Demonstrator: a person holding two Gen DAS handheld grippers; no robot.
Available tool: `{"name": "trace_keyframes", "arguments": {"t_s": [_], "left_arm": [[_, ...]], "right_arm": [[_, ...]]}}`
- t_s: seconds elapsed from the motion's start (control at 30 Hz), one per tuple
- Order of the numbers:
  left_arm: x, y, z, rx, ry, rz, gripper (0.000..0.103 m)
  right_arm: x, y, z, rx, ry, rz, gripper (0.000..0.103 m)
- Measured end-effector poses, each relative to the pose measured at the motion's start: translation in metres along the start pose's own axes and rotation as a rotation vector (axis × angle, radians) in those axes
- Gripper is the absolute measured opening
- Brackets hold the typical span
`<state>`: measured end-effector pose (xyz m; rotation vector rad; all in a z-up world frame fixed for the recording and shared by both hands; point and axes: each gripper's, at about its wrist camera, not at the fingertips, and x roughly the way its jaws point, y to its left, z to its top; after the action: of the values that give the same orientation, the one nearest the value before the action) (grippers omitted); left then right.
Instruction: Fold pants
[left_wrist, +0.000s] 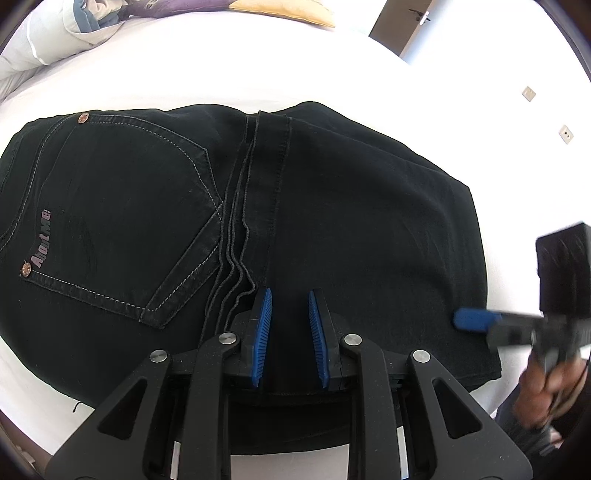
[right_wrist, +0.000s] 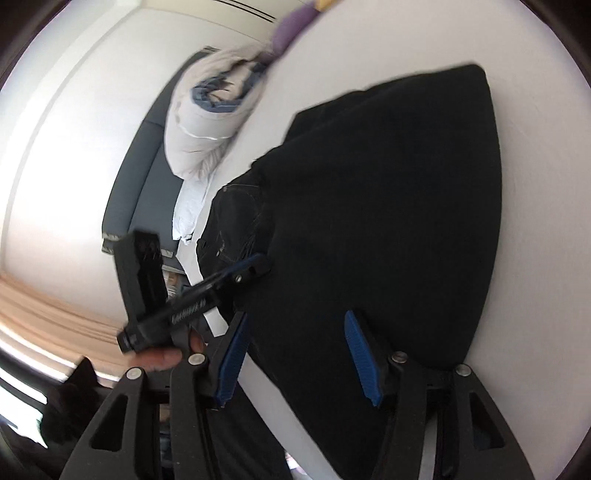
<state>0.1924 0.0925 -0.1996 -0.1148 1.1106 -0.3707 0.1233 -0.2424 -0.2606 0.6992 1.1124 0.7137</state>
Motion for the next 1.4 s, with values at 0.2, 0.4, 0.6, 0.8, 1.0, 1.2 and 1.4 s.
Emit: {"name": "trace_keyframes", "arguments": {"t_s": [0.2, 0.4, 0.6, 0.8, 1.0, 1.2, 1.4], "left_arm": [[0.003, 0.002, -0.002, -0.007, -0.007, -0.008, 0.02], [0.005, -0.003, -0.005, -0.018, -0.024, -0.019, 0.02], [-0.016, 0.001, -0.015, -0.087, -0.079, -0.017, 0.023], [-0.081, 0.067, -0.048, -0.368, -0.306, -0.033, 0.103], [-0.102, 0.168, -0.088, -0.769, -0.412, -0.239, 0.102], [-0.088, 0.217, -0.09, -0.901, -0.471, -0.357, 0.101], [-0.064, 0.253, -0.092, -0.989, -0.434, -0.423, 0.083]], "right_arm": [[-0.006, 0.019, -0.033, -0.027, 0.128, 0.08, 0.06], [-0.034, 0.037, -0.02, -0.083, 0.059, 0.109, 0.06], [-0.012, 0.03, 0.022, -0.032, 0.0, 0.089, 0.072], [0.02, 0.01, 0.006, -0.064, 0.043, -0.049, 0.076], [0.019, 0.006, 0.009, -0.027, 0.05, -0.051, 0.076], [0.018, 0.005, 0.009, -0.022, 0.053, -0.056, 0.076], [0.017, 0.003, 0.01, -0.008, 0.056, -0.057, 0.075]]}}
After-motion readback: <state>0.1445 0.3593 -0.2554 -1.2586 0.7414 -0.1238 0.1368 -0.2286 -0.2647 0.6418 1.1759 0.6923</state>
